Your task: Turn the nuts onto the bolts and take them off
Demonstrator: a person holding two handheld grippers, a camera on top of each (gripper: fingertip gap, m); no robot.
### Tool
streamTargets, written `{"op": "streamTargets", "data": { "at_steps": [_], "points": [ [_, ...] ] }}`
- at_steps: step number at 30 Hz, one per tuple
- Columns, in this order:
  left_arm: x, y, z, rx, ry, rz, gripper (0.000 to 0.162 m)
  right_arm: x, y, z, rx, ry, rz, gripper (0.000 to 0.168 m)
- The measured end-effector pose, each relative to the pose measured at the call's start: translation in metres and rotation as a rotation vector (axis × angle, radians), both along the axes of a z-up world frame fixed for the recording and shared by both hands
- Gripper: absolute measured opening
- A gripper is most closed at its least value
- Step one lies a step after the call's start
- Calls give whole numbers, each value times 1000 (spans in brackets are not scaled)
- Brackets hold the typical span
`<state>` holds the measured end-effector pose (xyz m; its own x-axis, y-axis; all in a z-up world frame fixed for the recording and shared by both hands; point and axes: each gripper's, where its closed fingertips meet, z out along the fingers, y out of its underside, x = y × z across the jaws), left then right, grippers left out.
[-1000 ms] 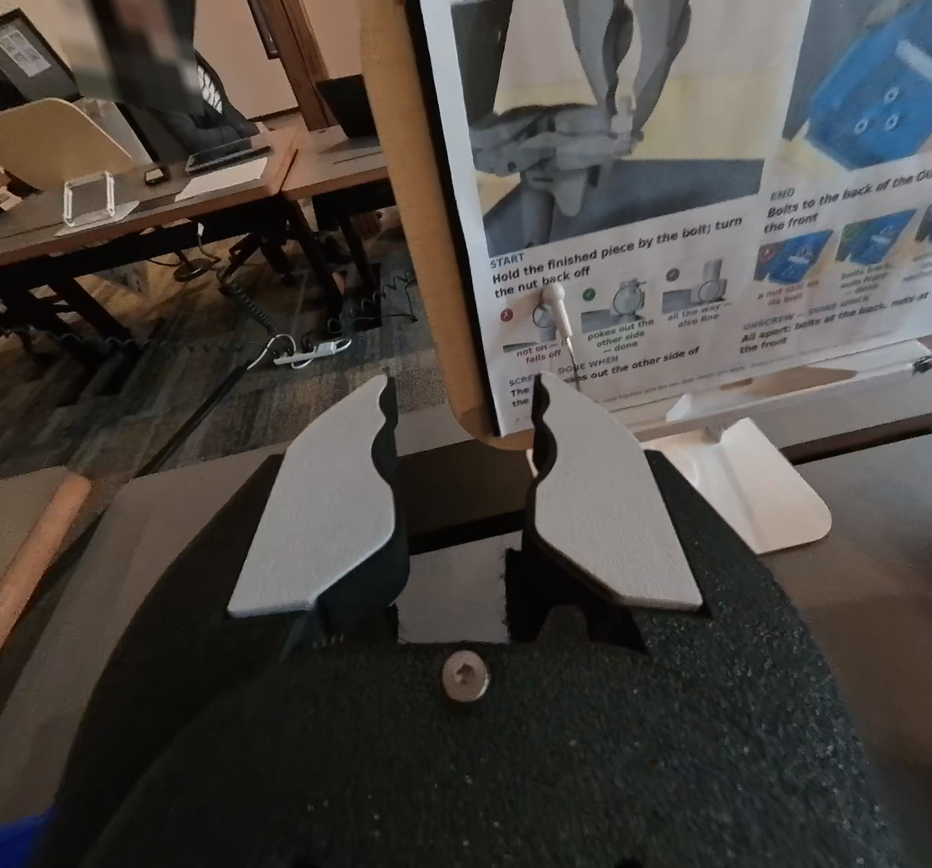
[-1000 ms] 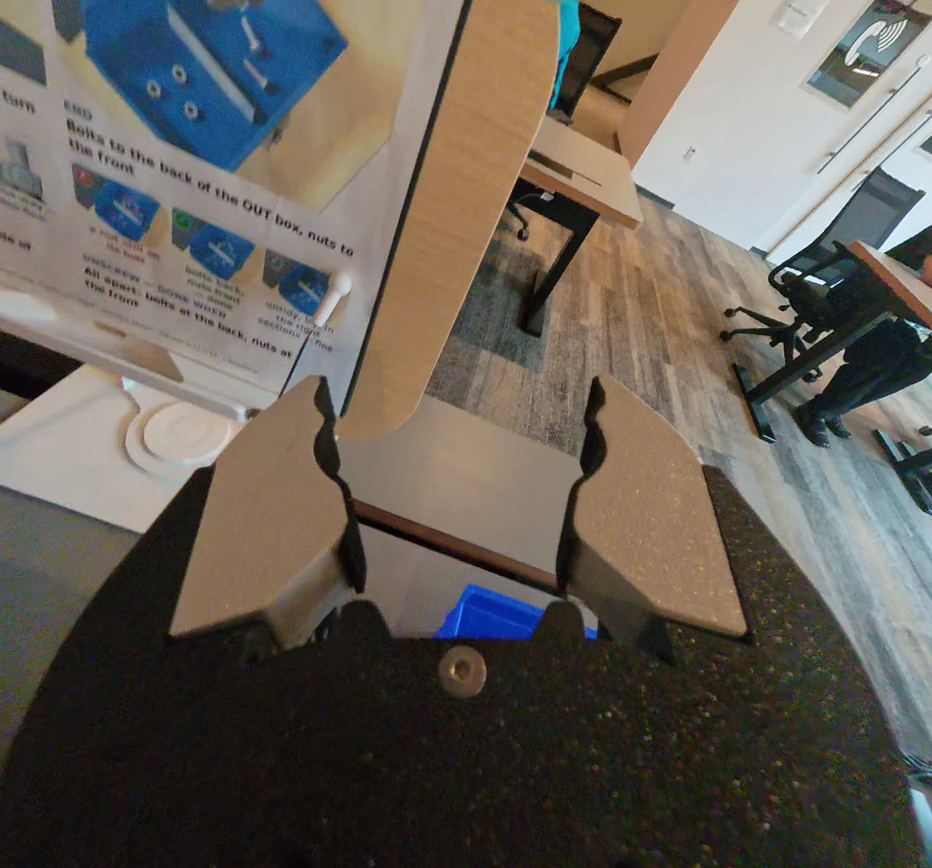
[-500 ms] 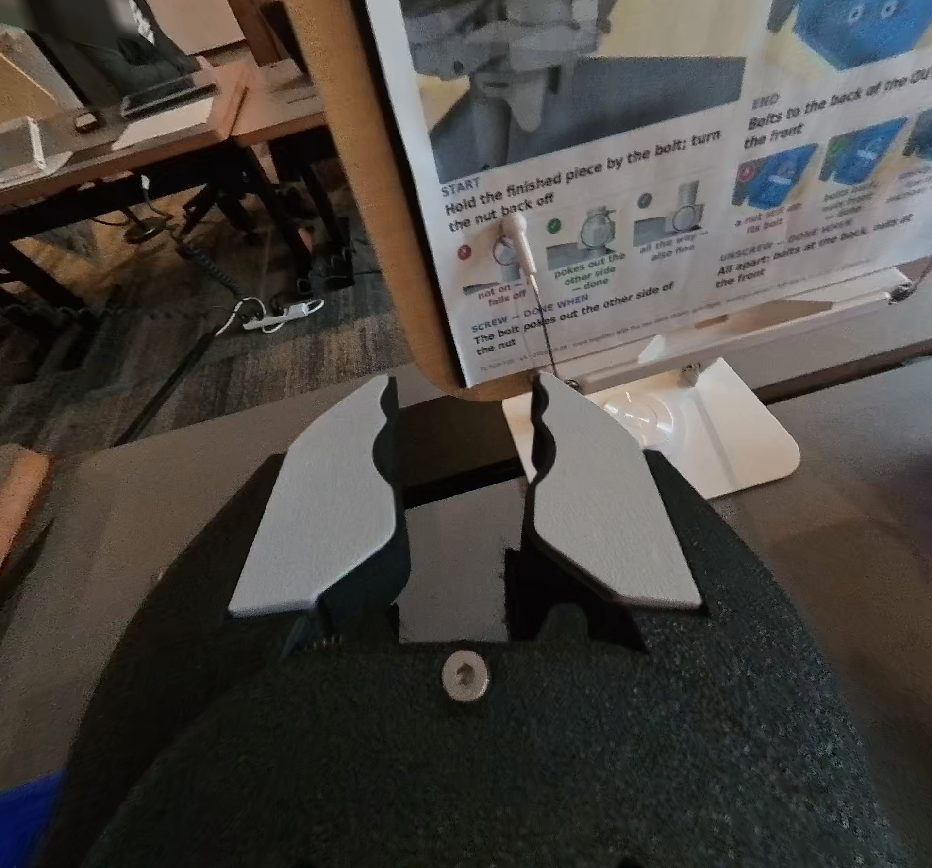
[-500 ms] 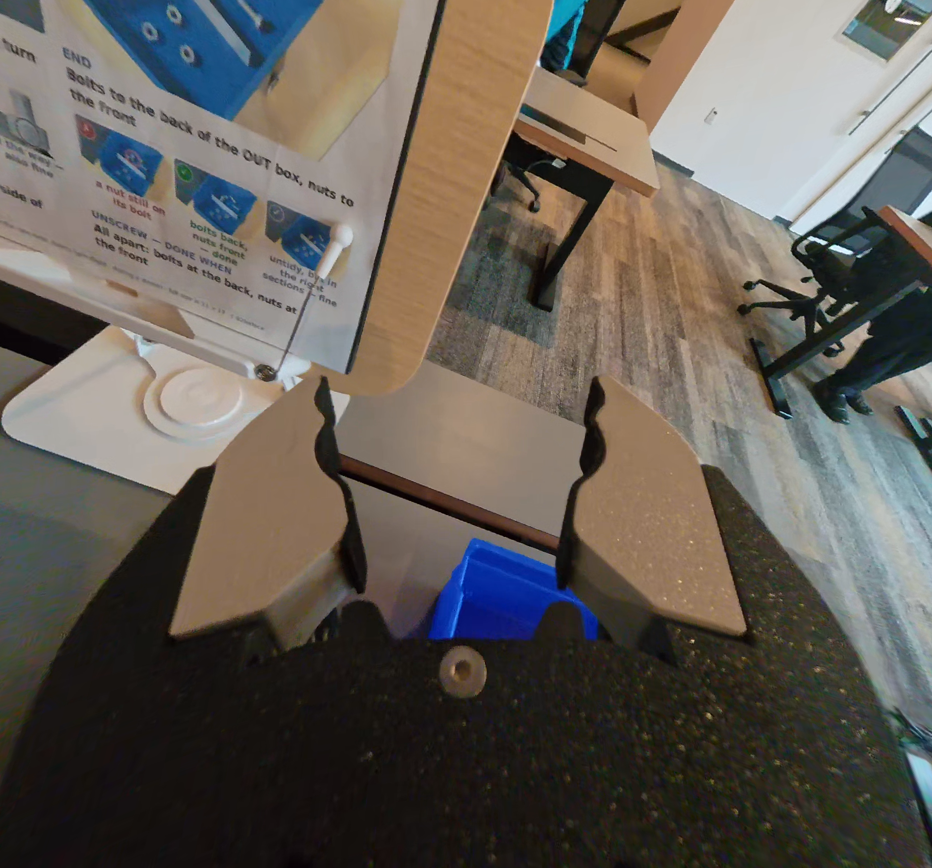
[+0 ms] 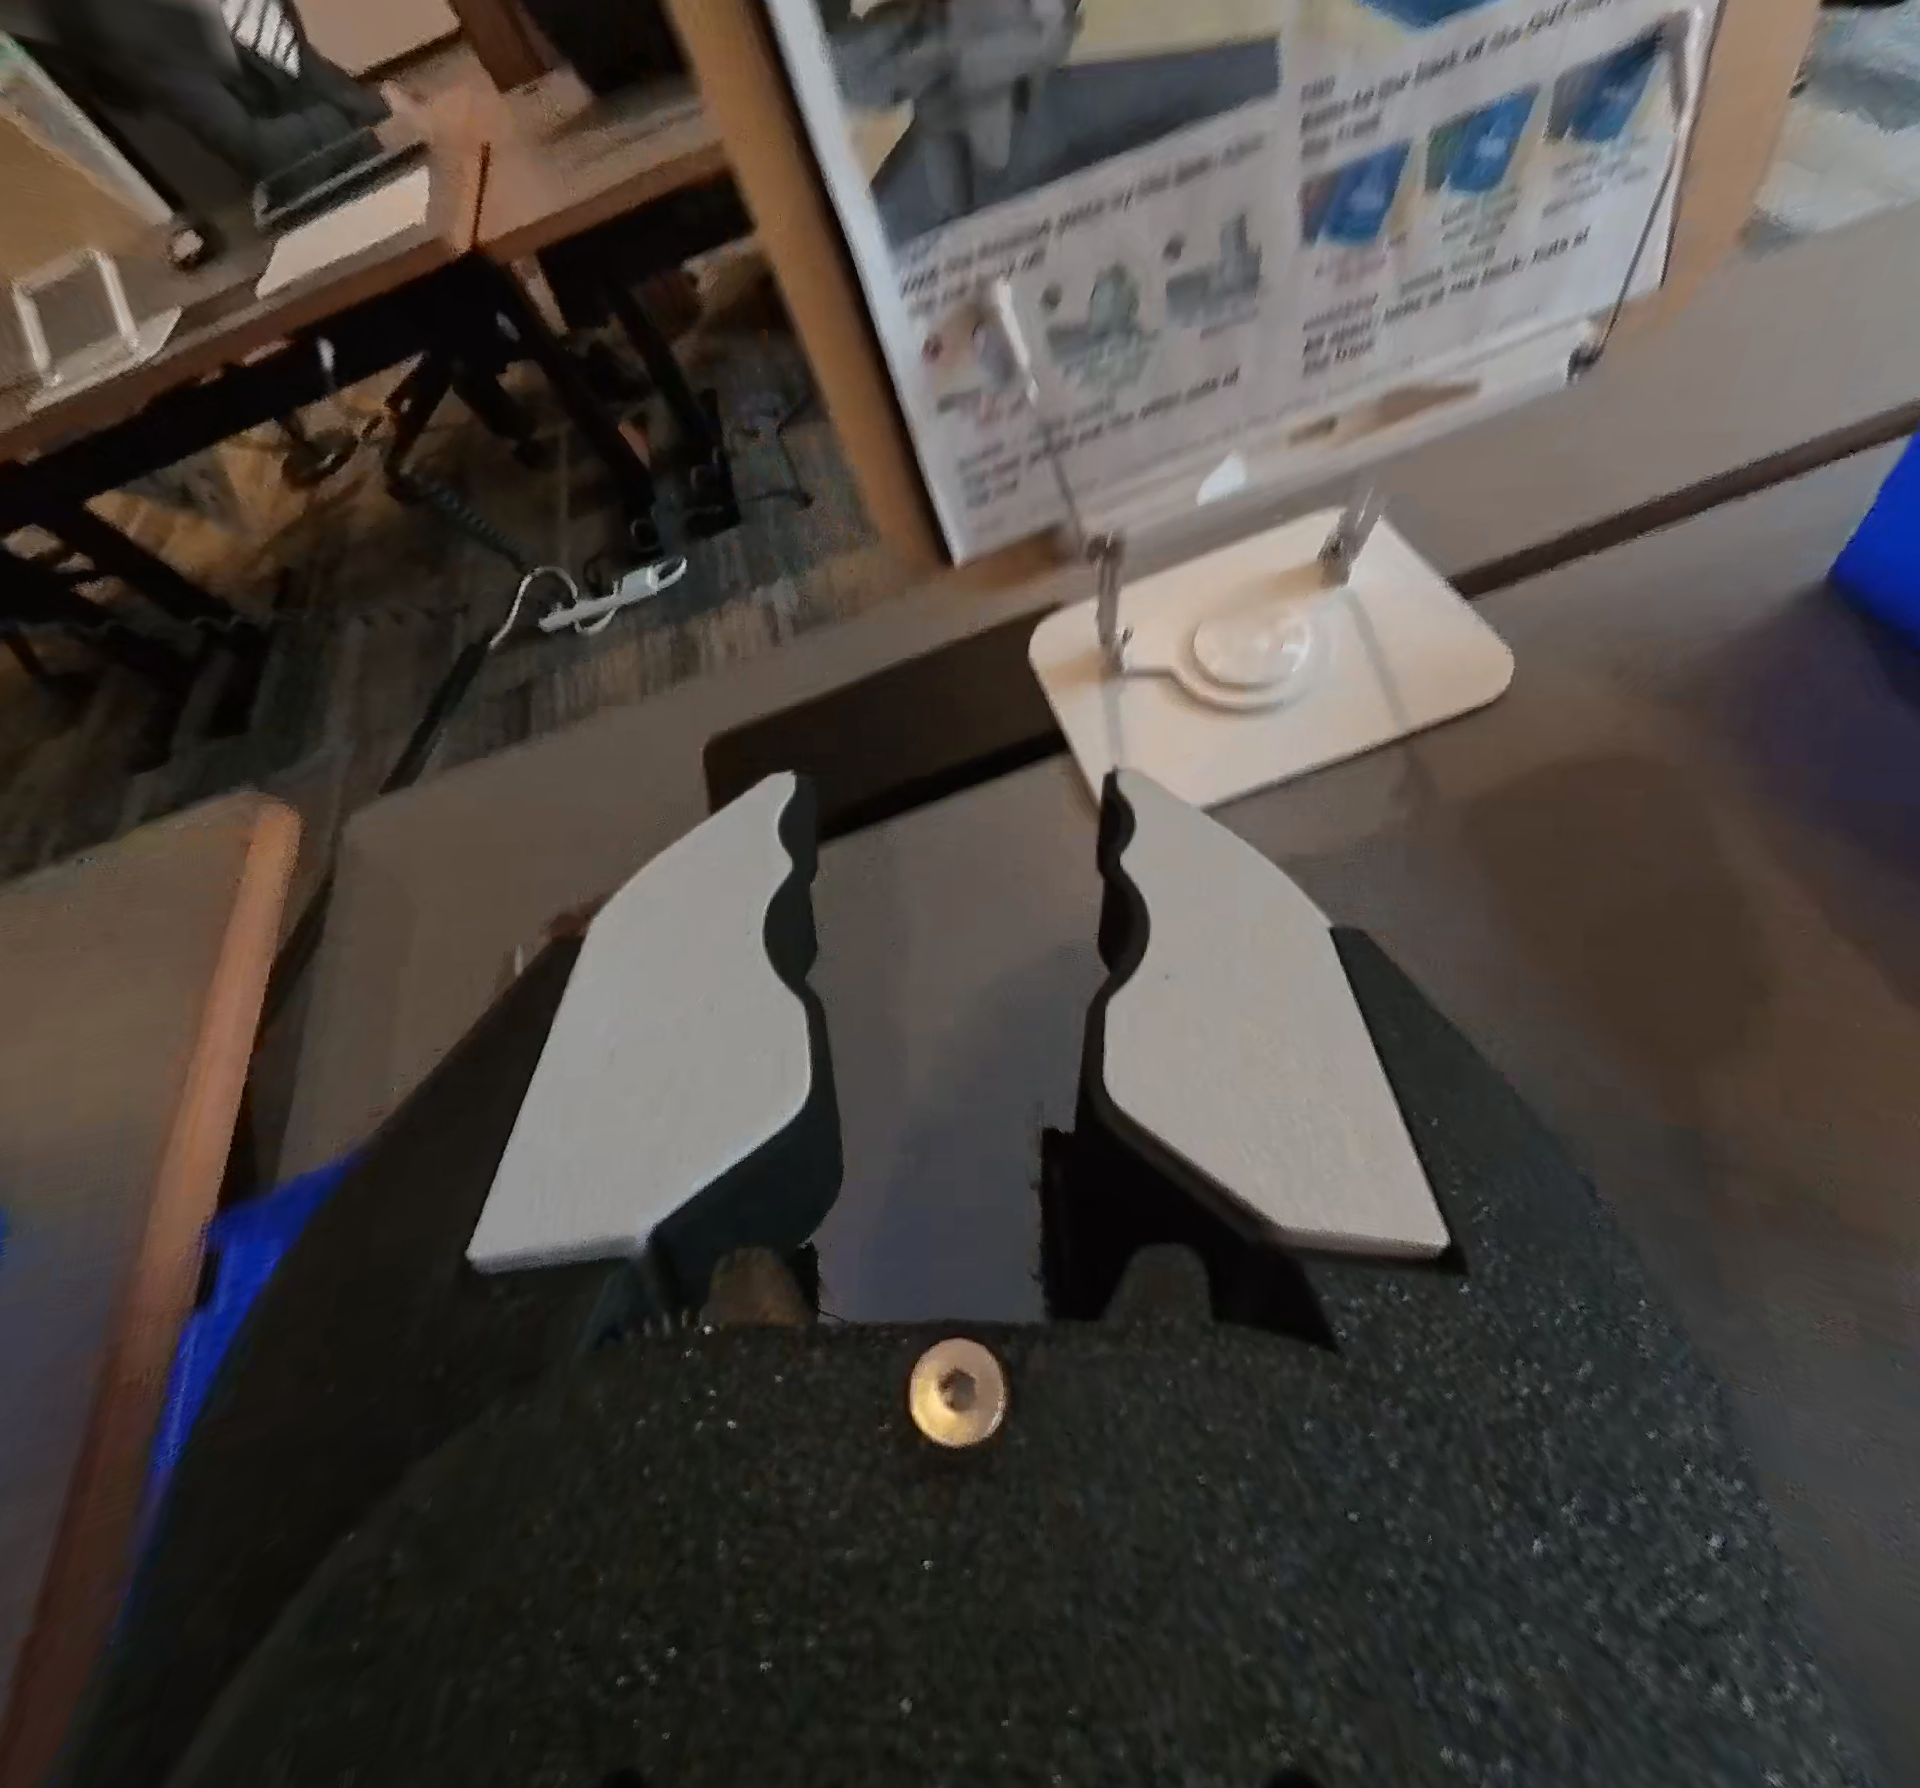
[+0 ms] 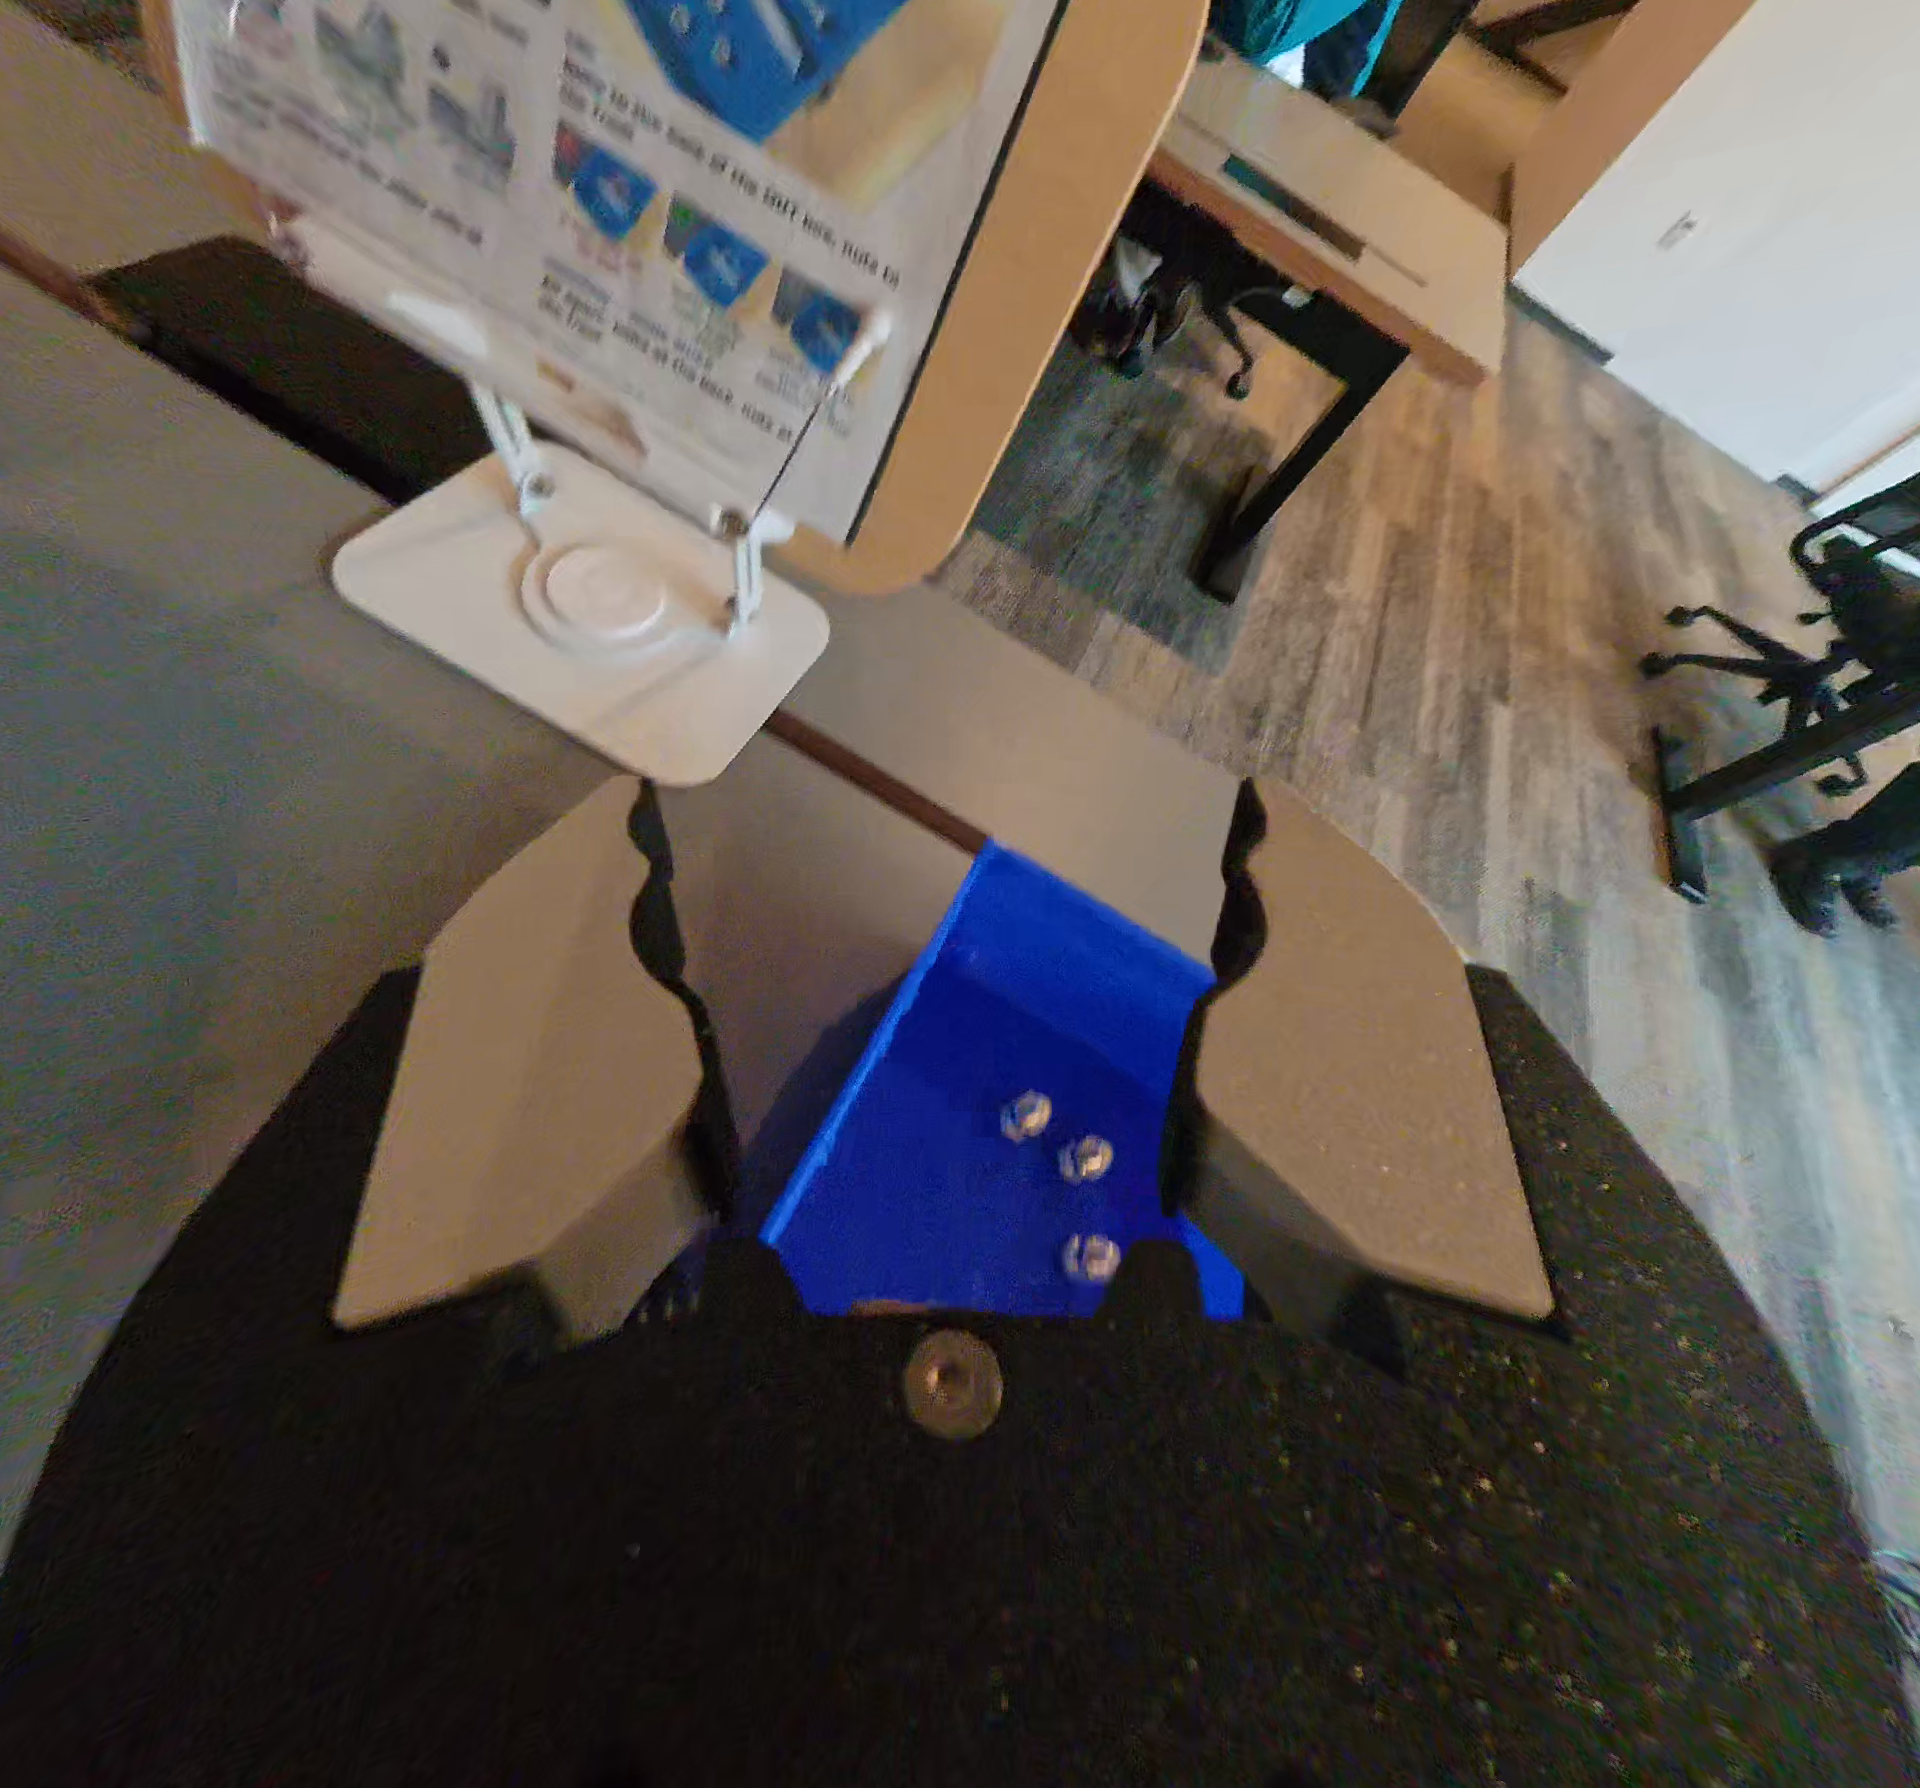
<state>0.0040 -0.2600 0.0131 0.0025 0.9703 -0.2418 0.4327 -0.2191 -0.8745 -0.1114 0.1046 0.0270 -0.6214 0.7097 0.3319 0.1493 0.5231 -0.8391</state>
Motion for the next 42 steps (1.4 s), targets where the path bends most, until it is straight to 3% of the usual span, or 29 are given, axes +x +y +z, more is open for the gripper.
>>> {"op": "streamTargets", "data": {
  "at_steps": [9,12,19,24,27,28,32,42],
  "points": [
    [144,-71,-86,67,-246,164,54,76,97,-82,148,-252,19,92],
    [176,-89,-112,108,-319,206,55,94,107,-107,110,-367,12,90],
    [215,-107,-110,152,-251,276,54,107,70,-158,-28,-501,-4,70],
    [226,-110,-103,130,-216,283,54,103,66,-200,92,-524,-112,44],
    [230,-109,-103,121,-212,269,54,104,56,-203,81,-510,-119,16],
    [231,-109,-103,118,-214,264,54,103,58,-203,107,-496,-143,14],
    [234,-109,-105,112,-210,242,54,102,58,-203,206,-460,-201,9],
    [239,-109,-110,114,-199,195,54,119,30,-203,185,-452,-178,7]
  ]
}}
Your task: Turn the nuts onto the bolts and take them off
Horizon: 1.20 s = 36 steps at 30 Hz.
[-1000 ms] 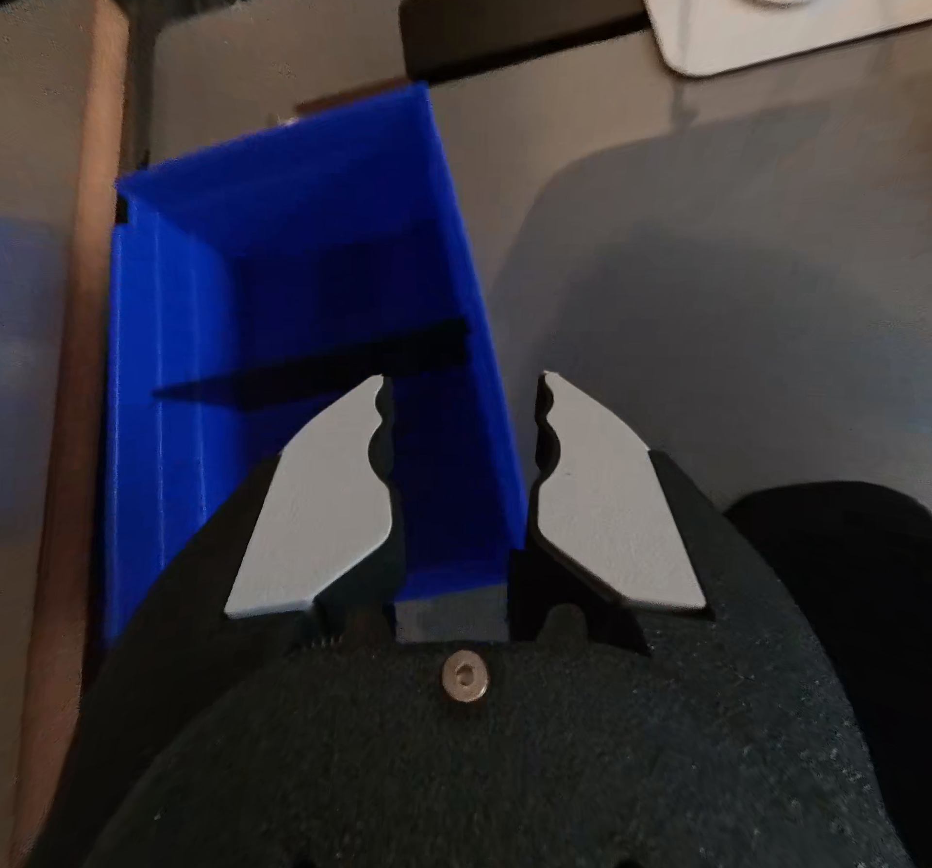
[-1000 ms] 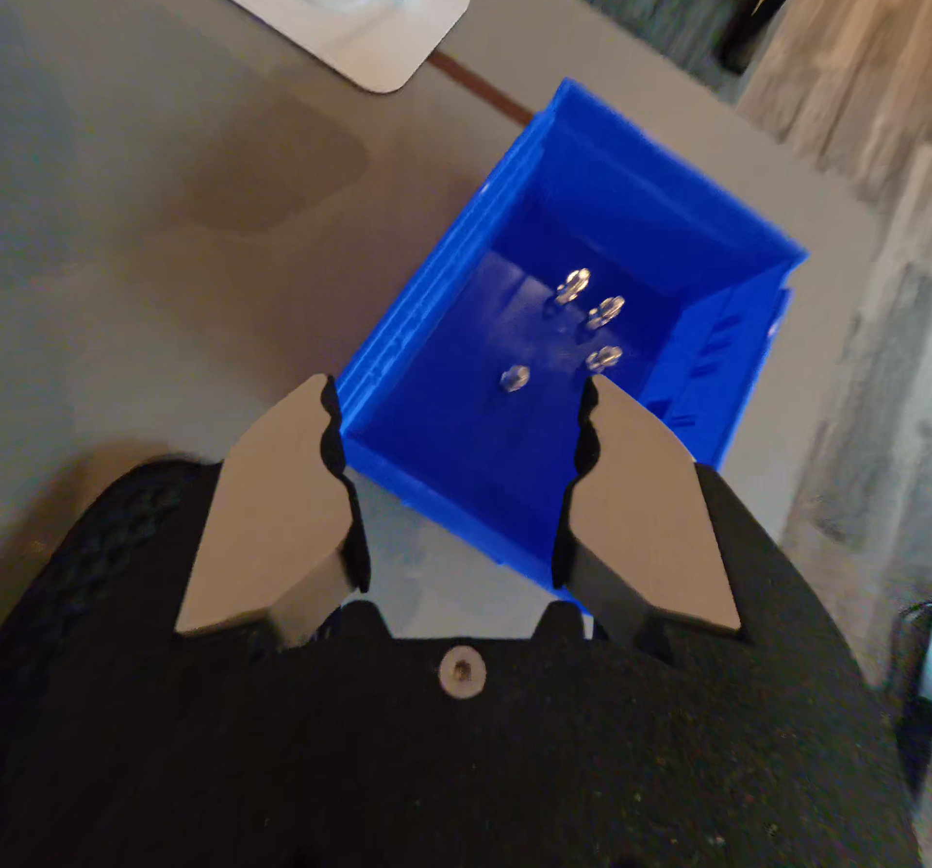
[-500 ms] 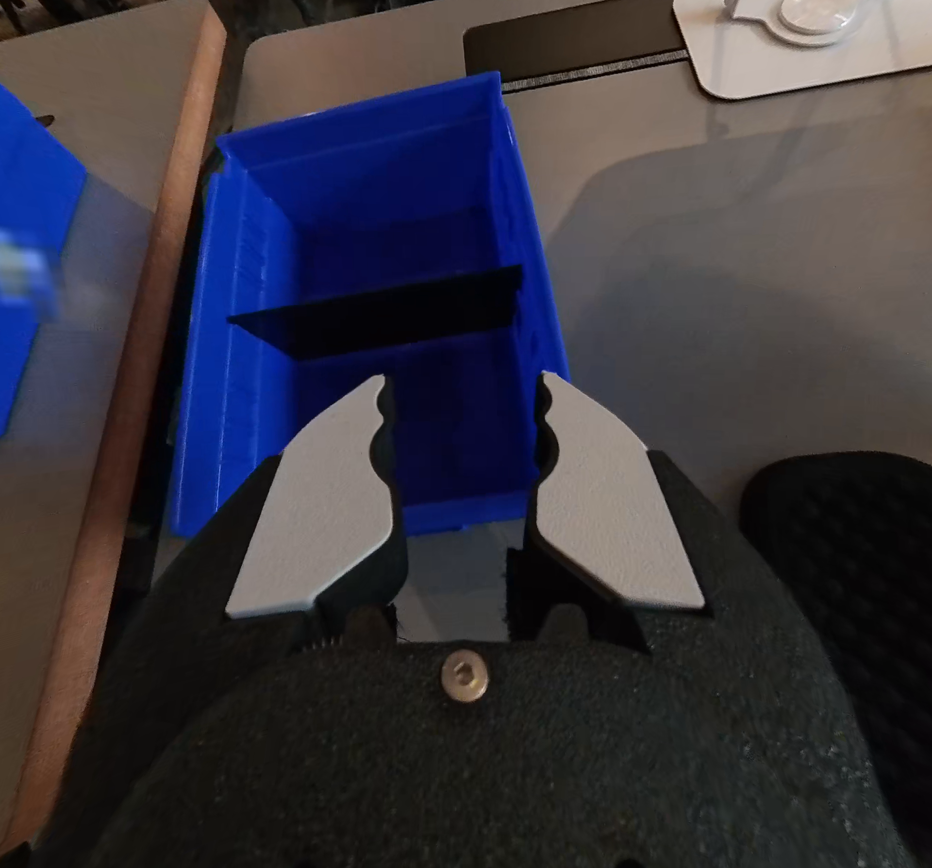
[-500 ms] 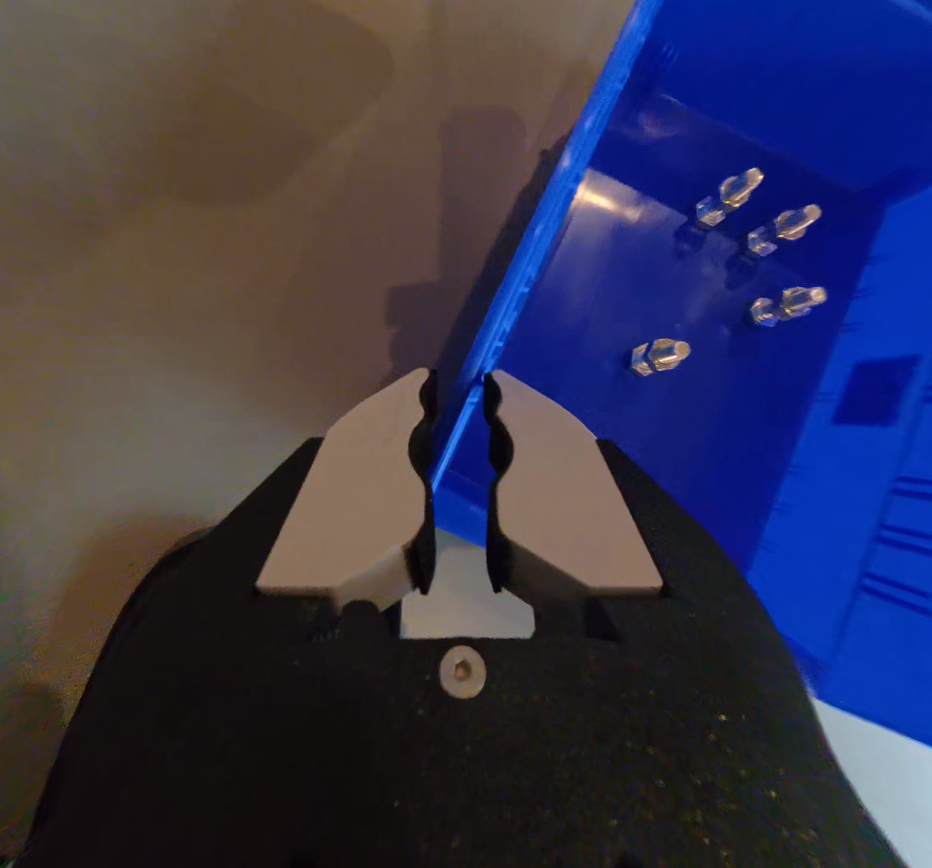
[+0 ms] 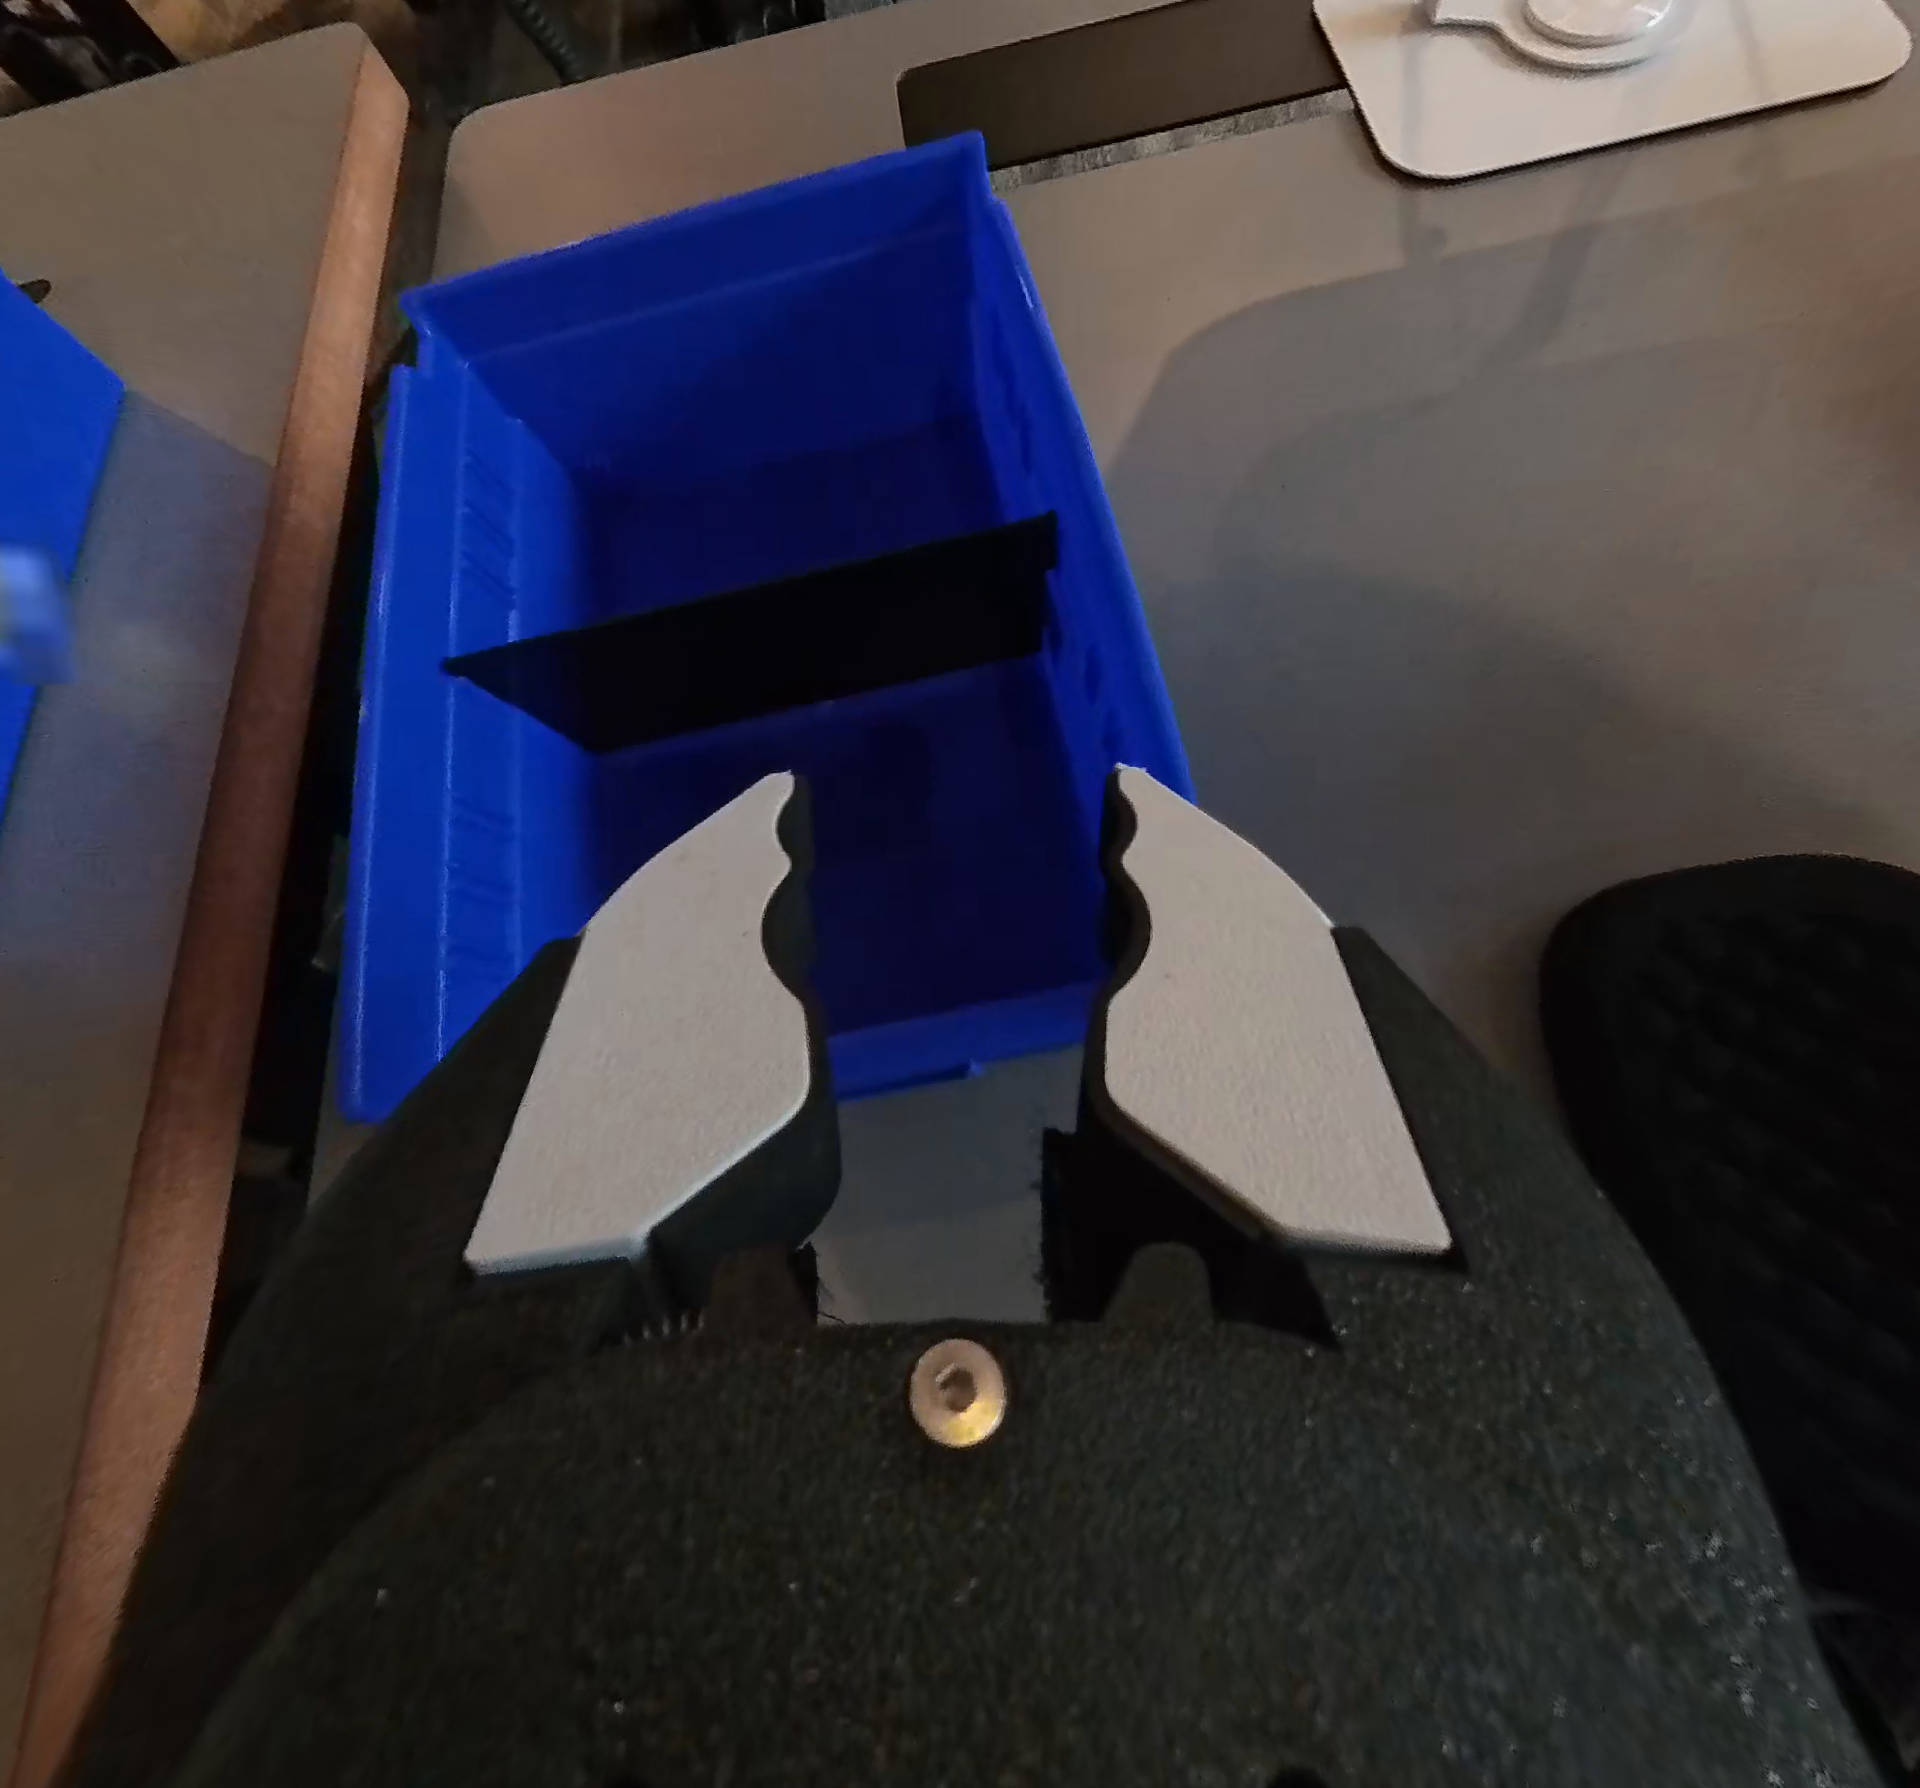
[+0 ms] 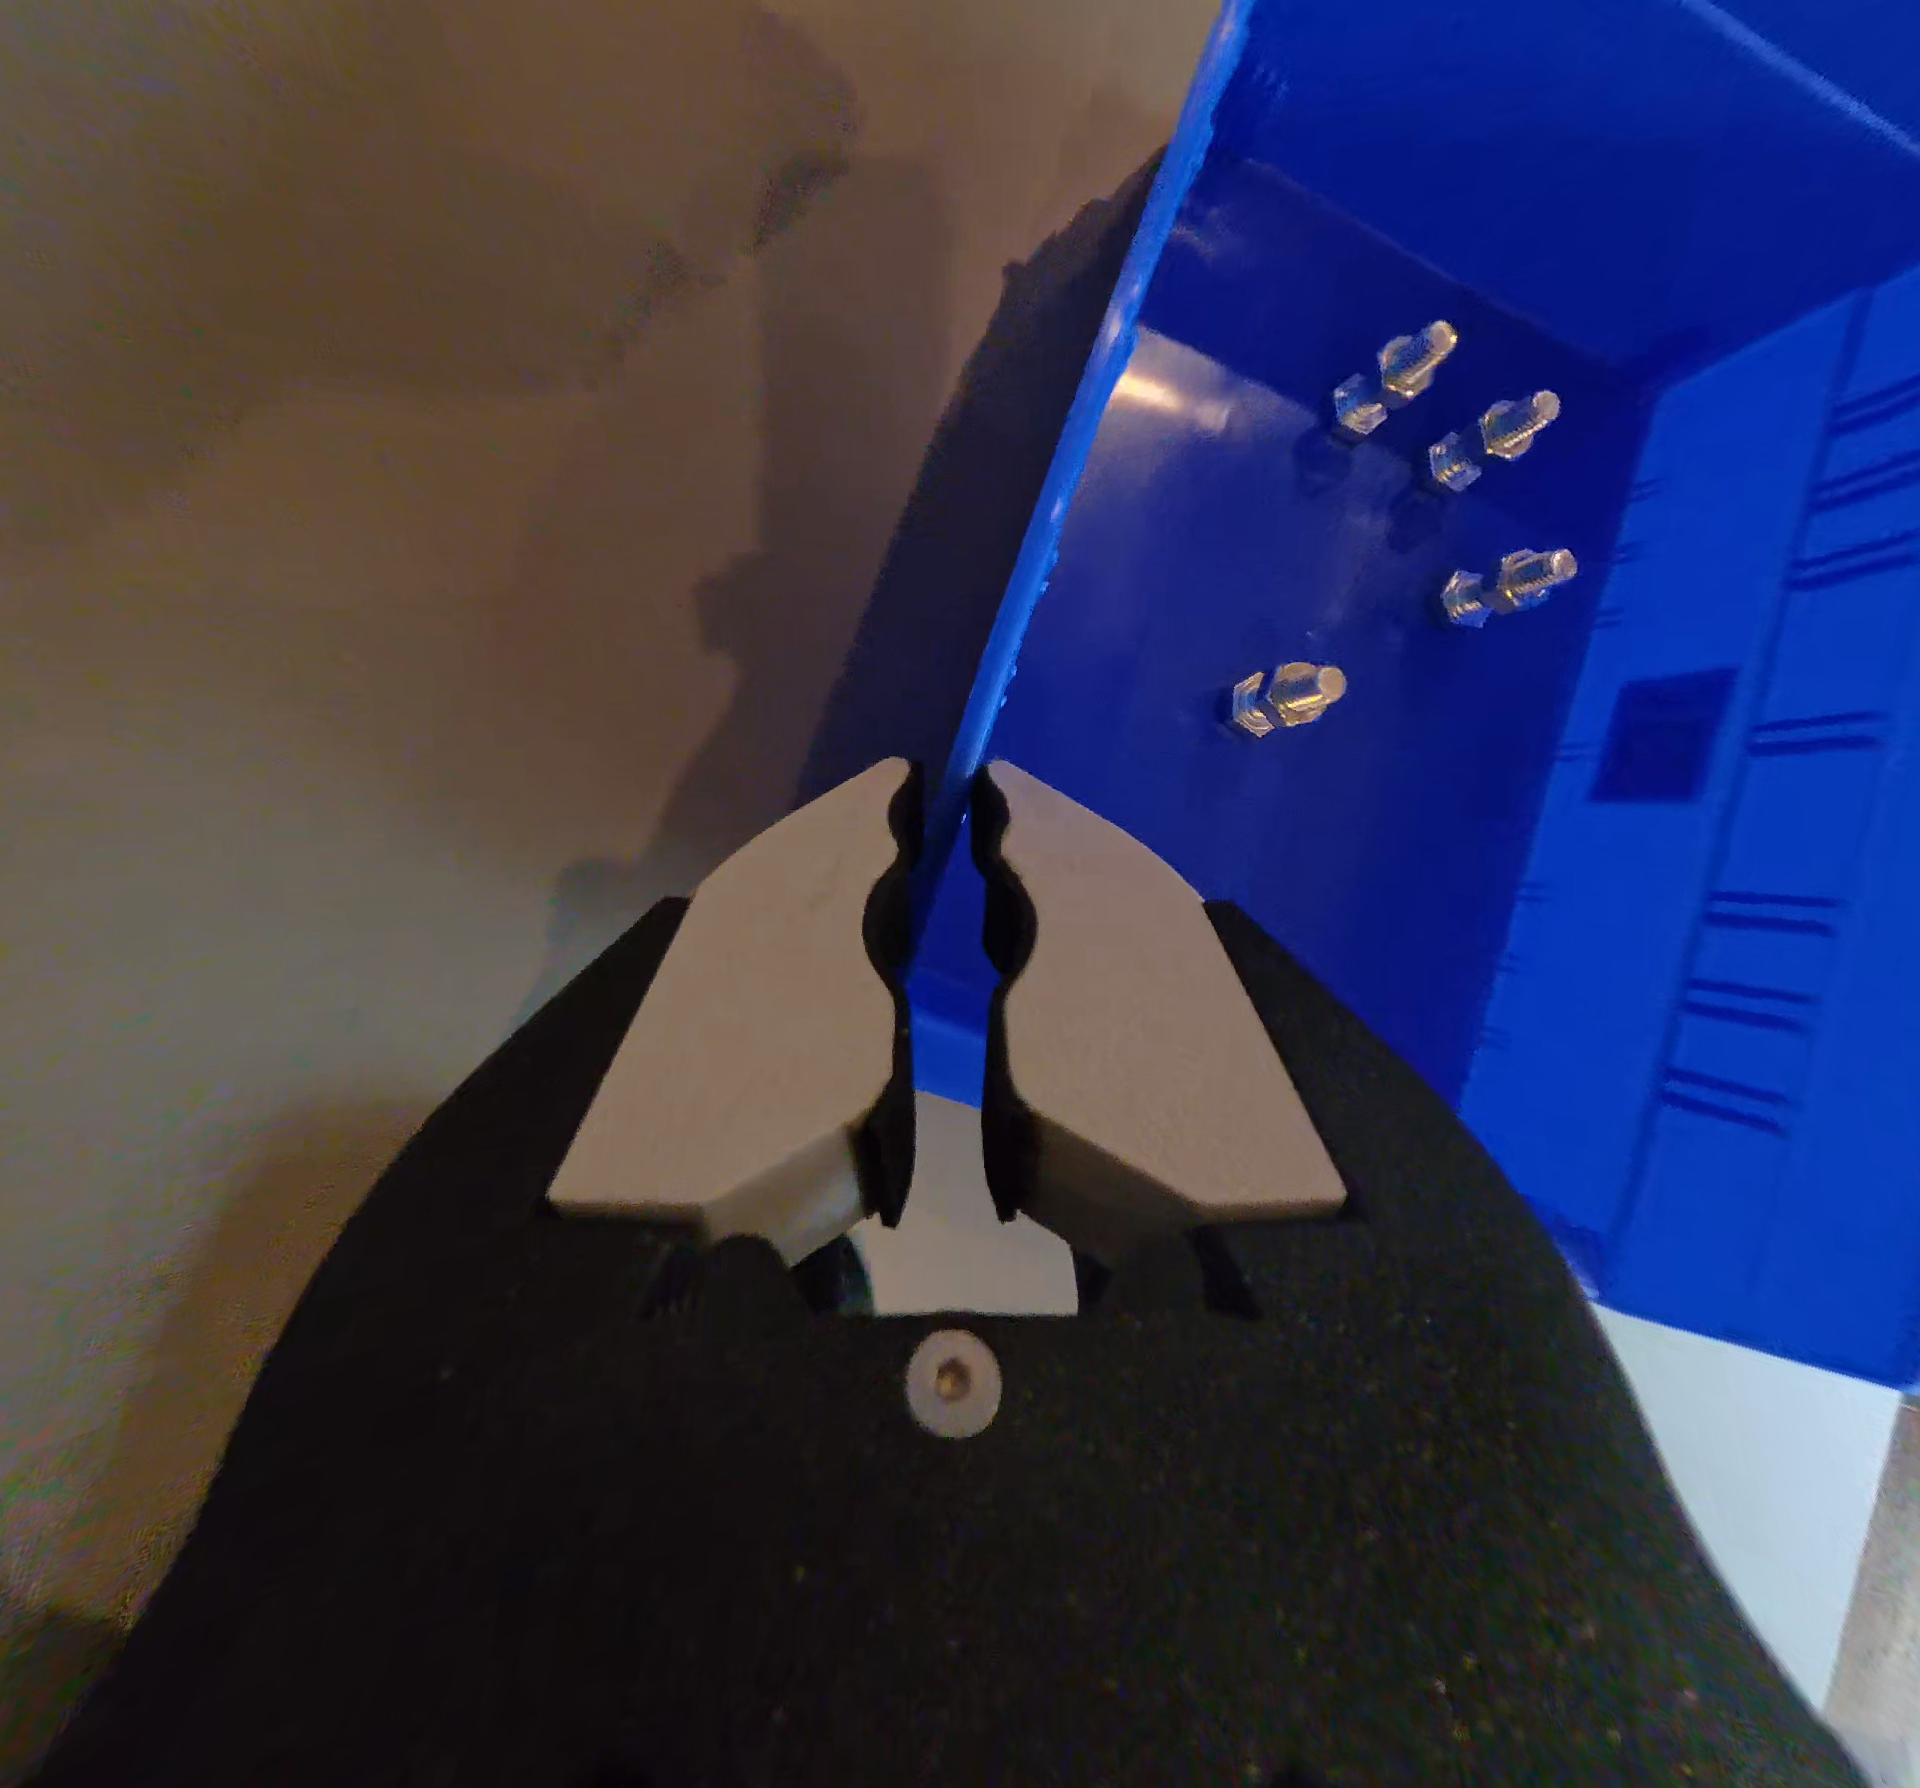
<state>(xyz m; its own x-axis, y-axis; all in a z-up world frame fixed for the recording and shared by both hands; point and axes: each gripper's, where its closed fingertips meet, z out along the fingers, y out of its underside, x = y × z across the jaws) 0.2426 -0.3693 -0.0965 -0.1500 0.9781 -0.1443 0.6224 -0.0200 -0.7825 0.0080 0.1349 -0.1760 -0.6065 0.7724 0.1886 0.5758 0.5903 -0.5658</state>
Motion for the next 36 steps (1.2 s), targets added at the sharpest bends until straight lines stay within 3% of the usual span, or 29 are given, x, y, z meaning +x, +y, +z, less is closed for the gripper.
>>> {"op": "streamTargets", "data": {
  "at_steps": [36],
  "points": [
    [19,-2,-6,-17,-17,-114,53,62,-194,3,-135,4,126,13]
  ]
}}
